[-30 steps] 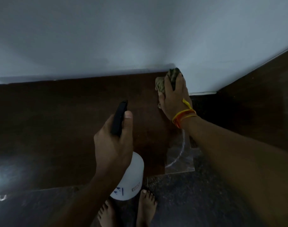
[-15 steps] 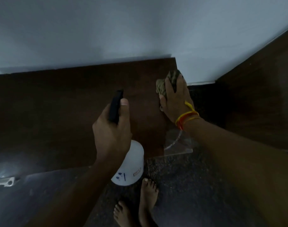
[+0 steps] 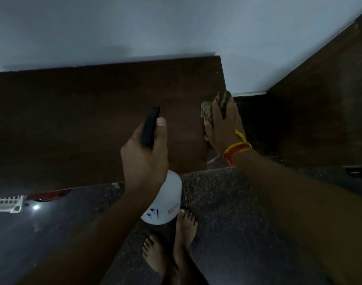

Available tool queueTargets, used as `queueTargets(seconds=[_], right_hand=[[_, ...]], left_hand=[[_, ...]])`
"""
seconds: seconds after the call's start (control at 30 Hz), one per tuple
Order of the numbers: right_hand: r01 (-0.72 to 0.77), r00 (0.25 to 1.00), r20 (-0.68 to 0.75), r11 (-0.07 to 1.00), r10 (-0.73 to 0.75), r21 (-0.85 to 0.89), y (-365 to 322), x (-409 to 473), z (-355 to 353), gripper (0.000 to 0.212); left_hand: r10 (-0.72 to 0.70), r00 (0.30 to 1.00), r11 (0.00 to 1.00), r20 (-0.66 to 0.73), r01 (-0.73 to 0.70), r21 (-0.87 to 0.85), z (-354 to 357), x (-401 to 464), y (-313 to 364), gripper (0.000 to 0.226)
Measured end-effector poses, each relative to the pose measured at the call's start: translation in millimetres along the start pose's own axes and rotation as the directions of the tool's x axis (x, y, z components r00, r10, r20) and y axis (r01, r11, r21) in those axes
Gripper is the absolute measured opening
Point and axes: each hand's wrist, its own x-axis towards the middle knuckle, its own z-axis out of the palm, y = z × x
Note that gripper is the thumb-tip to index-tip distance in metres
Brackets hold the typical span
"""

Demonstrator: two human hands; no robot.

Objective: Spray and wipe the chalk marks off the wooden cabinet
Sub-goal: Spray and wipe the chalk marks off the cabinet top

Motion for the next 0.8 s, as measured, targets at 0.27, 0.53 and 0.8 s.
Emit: queueTargets(seconds=[0.27,0.53,0.8], right_hand=[[-0.076,0.997,0.007,0.997,0.076,0.017,-4,-66,5,0.061],[-0.104,0.995,-0.004,0.995,0.104,0.001,0,-71,3,0.062],[-0.04,0.999,-0.029,0.999,0.041,0.017,-63,-112,21,0.057]], left_hand=[[0.017,1.0,1.0,0.016,-0.017,0.026,-16,-16,-8,0.028],[0.055,0.998,0.998,0.018,-0.055,0.002,-33,-28,-17,0.027],[0.056,0.998,0.998,0.034,-0.056,-0.013,-44,-38,-22,0.023]])
